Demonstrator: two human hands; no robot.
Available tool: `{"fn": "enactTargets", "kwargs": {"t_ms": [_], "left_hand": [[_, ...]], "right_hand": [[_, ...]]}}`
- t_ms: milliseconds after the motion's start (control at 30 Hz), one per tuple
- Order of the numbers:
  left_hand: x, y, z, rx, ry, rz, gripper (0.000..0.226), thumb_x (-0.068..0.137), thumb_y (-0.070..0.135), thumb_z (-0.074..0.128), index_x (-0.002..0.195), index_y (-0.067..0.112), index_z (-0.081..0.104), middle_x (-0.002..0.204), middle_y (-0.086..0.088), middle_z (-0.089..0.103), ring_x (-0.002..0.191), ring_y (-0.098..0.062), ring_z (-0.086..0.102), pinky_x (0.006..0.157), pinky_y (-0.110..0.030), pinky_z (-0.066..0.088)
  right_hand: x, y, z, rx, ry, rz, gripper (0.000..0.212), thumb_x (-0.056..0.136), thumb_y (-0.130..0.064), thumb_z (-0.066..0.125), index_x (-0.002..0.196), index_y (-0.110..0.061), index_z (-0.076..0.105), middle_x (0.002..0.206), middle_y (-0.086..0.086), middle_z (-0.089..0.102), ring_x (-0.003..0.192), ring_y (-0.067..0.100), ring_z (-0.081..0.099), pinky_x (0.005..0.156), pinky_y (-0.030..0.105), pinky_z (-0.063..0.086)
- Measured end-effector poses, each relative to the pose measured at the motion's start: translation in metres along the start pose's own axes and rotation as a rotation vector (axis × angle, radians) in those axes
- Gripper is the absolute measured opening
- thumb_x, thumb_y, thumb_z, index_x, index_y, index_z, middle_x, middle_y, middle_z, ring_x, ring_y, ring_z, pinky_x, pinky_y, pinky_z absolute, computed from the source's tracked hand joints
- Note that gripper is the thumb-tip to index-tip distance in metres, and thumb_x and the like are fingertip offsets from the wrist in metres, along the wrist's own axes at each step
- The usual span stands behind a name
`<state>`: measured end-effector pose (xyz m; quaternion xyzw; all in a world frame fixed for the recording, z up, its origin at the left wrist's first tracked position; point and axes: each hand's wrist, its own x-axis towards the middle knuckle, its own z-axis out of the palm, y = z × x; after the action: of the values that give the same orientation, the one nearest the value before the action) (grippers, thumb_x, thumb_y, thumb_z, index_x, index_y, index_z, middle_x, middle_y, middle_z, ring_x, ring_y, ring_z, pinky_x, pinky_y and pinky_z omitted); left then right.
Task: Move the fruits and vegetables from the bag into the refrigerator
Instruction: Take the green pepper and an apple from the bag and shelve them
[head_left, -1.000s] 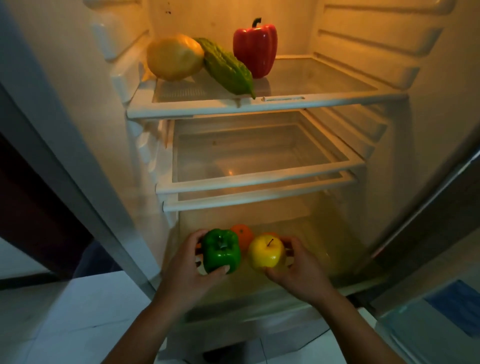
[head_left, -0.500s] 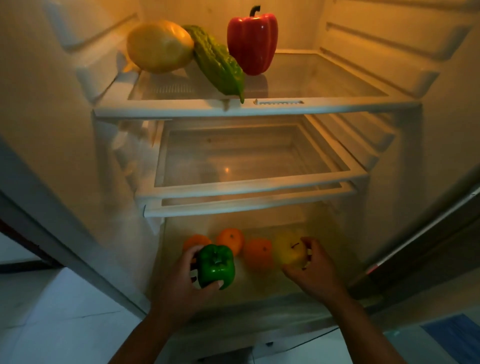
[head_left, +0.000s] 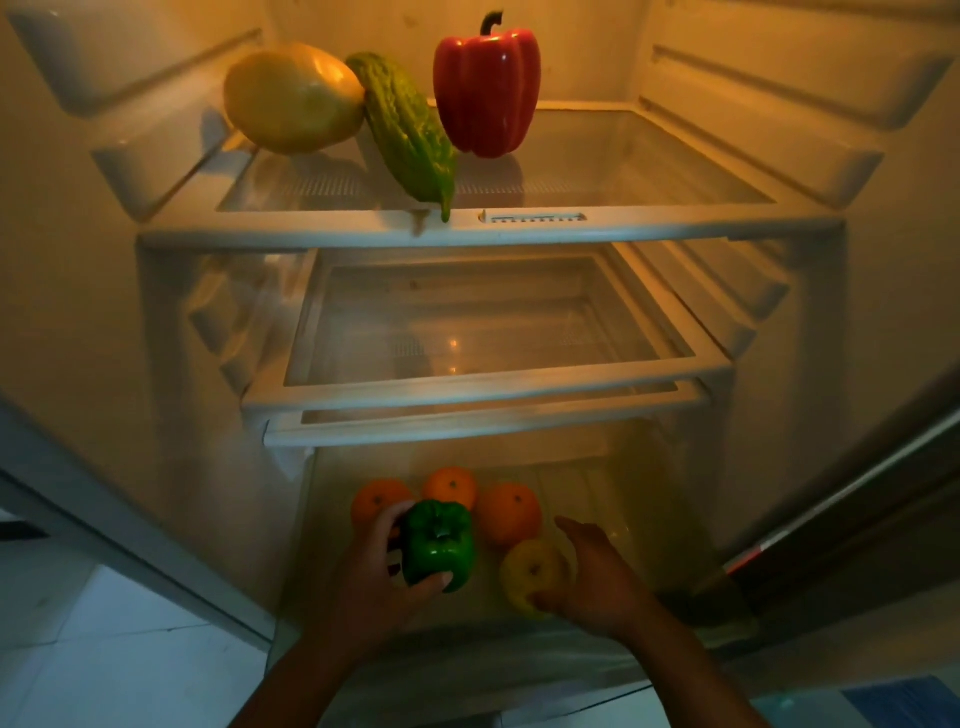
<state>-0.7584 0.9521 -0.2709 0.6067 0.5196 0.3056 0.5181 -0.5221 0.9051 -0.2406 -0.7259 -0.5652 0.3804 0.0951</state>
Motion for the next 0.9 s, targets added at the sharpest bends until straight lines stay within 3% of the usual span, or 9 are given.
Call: {"fn": "enactTargets", "kwargs": {"t_ms": [67, 133, 200, 300, 400, 500, 600, 733, 900], "left_hand": [[0.001, 0.006, 0.002, 0.001, -0.019, 0.012, 0.071, 0.059, 0.022, 0.086, 0.108, 0.049, 0.042, 0.117, 0.014, 0.051, 0.104, -0.009, 0.056, 0.074, -0.022, 0.052], [0.003, 0.013, 0.003, 0.016, -0.036, 0.037, 0.073, 0.048, 0.046, 0.084, 0.108, 0.057, 0.043, 0.119, 0.017, 0.05, 0.105, -0.005, 0.055, 0.076, -0.022, 0.053], [0.004, 0.02, 0.002, 0.029, -0.038, 0.072, 0.073, 0.043, 0.06, 0.079, 0.105, 0.066, 0.041, 0.121, 0.019, 0.05, 0.109, -0.004, 0.054, 0.083, -0.026, 0.053], [0.002, 0.038, -0.001, 0.041, -0.048, 0.112, 0.07, 0.05, 0.055, 0.079, 0.109, 0.064, 0.041, 0.123, 0.019, 0.05, 0.111, -0.005, 0.054, 0.088, -0.029, 0.052], [0.001, 0.06, -0.005, 0.046, -0.071, 0.156, 0.068, 0.062, 0.041, 0.081, 0.117, 0.052, 0.042, 0.123, 0.02, 0.05, 0.11, -0.002, 0.054, 0.083, -0.022, 0.052], [0.001, 0.083, -0.012, 0.073, -0.078, 0.225, 0.071, 0.062, 0.044, 0.076, 0.123, 0.047, 0.041, 0.125, 0.024, 0.047, 0.113, -0.001, 0.051, 0.085, -0.021, 0.051], [-0.001, 0.1, -0.017, 0.063, -0.123, 0.251, 0.073, 0.063, 0.05, 0.075, 0.127, 0.049, 0.039, 0.13, 0.023, 0.045, 0.116, -0.001, 0.05, 0.088, -0.02, 0.05], [-0.007, 0.124, -0.025, -0.022, -0.117, 0.311, 0.076, 0.054, 0.067, 0.073, 0.123, 0.056, 0.042, 0.128, 0.029, 0.049, 0.114, 0.011, 0.048, 0.083, -0.01, 0.045], [-0.011, 0.166, -0.053, 0.052, -0.009, 0.443, 0.07, 0.054, 0.067, 0.07, 0.118, 0.057, 0.044, 0.124, 0.033, 0.05, 0.117, 0.01, 0.047, 0.085, -0.014, 0.046]], "right_hand": [[-0.006, -0.002, -0.007, 0.059, 0.048, -0.073, 0.071, 0.075, -0.025, 0.077, 0.133, -0.008, 0.041, 0.115, -0.002, 0.048, 0.109, 0.005, 0.05, 0.079, 0.002, 0.035], [-0.008, -0.004, -0.01, 0.148, 0.137, -0.151, 0.053, 0.074, -0.016, 0.078, 0.119, -0.021, 0.052, 0.095, -0.014, 0.048, 0.087, -0.01, 0.054, 0.068, -0.003, 0.034], [-0.008, -0.006, -0.009, 0.231, 0.203, -0.193, 0.062, 0.069, -0.026, 0.081, 0.115, -0.039, 0.042, 0.107, -0.017, 0.048, 0.098, -0.006, 0.054, 0.078, 0.003, 0.038], [-0.008, -0.014, -0.011, 0.291, 0.221, -0.248, 0.073, 0.064, -0.037, 0.083, 0.122, -0.041, 0.04, 0.123, -0.022, 0.045, 0.108, -0.004, 0.049, 0.089, 0.019, 0.045], [-0.013, -0.032, -0.022, 0.37, 0.204, -0.318, 0.076, 0.058, -0.043, 0.083, 0.123, -0.043, 0.043, 0.123, -0.028, 0.046, 0.11, -0.01, 0.048, 0.087, 0.015, 0.046], [-0.018, -0.047, -0.031, 0.439, 0.172, -0.372, 0.079, 0.053, -0.051, 0.079, 0.124, -0.043, 0.046, 0.127, -0.023, 0.05, 0.111, -0.005, 0.051, 0.088, 0.018, 0.048], [-0.022, -0.061, -0.039, 0.482, 0.178, -0.427, 0.069, 0.058, -0.037, 0.084, 0.119, -0.042, 0.051, 0.121, -0.019, 0.058, 0.108, -0.004, 0.056, 0.085, 0.02, 0.051], [-0.034, -0.079, -0.056, 0.545, 0.244, -0.48, 0.063, 0.065, -0.016, 0.084, 0.12, -0.028, 0.055, 0.115, -0.012, 0.063, 0.102, 0.006, 0.062, 0.088, 0.034, 0.054], [-0.053, -0.1, -0.097, 0.588, 0.321, -0.551, 0.059, 0.063, -0.014, 0.084, 0.113, -0.03, 0.056, 0.11, -0.007, 0.064, 0.097, 0.003, 0.063, 0.078, 0.023, 0.055]]}}
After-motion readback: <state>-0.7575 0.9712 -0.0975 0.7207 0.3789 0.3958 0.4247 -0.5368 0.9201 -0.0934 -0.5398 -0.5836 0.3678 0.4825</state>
